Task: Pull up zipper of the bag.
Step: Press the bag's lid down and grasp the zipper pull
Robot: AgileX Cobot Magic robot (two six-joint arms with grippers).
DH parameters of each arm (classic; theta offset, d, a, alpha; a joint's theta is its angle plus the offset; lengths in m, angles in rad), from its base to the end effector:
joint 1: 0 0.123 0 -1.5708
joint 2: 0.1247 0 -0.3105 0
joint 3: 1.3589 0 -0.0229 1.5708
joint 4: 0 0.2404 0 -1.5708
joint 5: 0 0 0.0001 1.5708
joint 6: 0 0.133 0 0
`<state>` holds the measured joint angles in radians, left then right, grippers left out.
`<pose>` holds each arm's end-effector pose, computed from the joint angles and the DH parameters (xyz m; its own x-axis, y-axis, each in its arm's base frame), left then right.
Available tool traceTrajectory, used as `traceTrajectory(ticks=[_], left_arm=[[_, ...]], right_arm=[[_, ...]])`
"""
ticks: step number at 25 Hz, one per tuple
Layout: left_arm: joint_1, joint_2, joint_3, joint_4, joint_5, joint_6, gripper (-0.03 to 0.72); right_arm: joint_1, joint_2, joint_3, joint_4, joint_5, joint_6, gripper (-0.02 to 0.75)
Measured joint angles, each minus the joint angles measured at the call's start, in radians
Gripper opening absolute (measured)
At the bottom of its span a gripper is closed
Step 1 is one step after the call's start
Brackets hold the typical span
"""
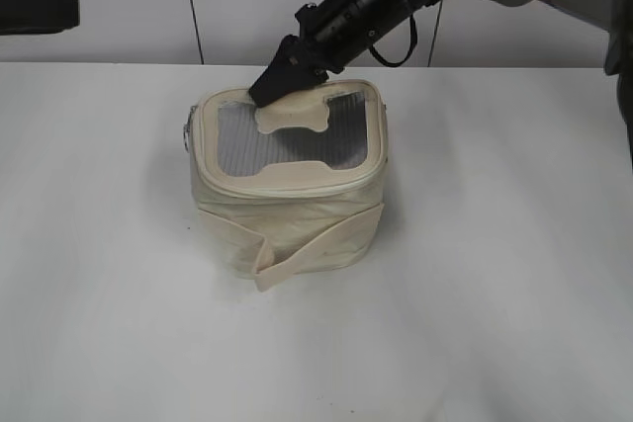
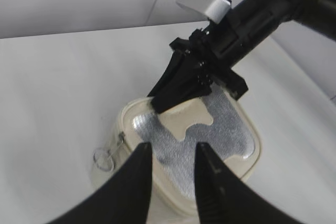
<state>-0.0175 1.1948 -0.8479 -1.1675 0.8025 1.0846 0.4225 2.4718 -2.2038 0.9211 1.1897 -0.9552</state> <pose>0.2390 -0.0922 0.3241 -0.5654 0.0582 -0.8228 0.5790 0.7384 -0.3456 0.4533 0.3116 0.1809 -0.4764 -0.5682 -0.6709 -0.8771 0.2538 0.4079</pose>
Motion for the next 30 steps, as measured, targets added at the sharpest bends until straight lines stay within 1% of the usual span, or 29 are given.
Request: traceTrajectory(ticks=[1,2,3,5,7,10,12,16,20,21,24,27,30], left_arm=[[0.039,0.08,-0.035,-0.072,0.044,0.071,0.23],[0.078,0.146,-0.074,-0.12,0.105,0.121,0.262],[0.108,0.221,-0.107,-0.139,0.15,0.173,0.3],[0.135,0.351,-0.177,-0.122,0.167,0.255,0.364],[0.133,0.446,-0.217,-0.064,0.159,0.329,0.403],[0.087,0.55,-0.23,0.003,0.137,0.439,0.419],[0.046,0.594,-0.231,0.045,0.104,0.483,0.422],[-0.065,0.618,-0.231,0.15,-0.026,0.504,0.424],[-0.164,0.618,-0.231,0.174,-0.165,0.509,0.424],[-0.18,0.618,-0.231,0.179,-0.184,0.512,0.424],[-0.211,0.617,-0.231,0.193,-0.242,0.516,0.424],[-0.22,0.617,-0.231,0.193,-0.282,0.521,0.423],[-0.223,0.617,-0.231,0.166,-0.35,0.521,0.396]], right_arm=[[0.0,0.0,0.0,0.0,0.001,0.001,0.052],[0.0,0.0,0.0,0.001,0.001,0.003,0.052],[0.0,0.0,0.0,0.002,0.001,0.005,0.052],[0.0,0.0,0.0,0.003,0.003,0.013,0.052],[0.0,0.0,0.0,0.003,0.003,0.018,0.05],[0.0,0.0,0.0,0.004,0.003,0.02,0.05],[0.0,0.0,0.0,0.004,0.003,0.024,0.05],[0.0,0.0,0.0,0.004,0.003,0.029,0.05],[0.0,0.0,0.0,0.004,0.003,0.031,0.05],[0.0,0.0,0.0,0.004,0.003,0.031,0.049],[-0.002,0.0,0.0,-0.001,0.002,0.035,0.048],[-0.004,0.0,0.0,-0.002,-0.003,0.038,0.048],[-0.004,0.0,0.0,-0.003,-0.005,0.042,0.046]])
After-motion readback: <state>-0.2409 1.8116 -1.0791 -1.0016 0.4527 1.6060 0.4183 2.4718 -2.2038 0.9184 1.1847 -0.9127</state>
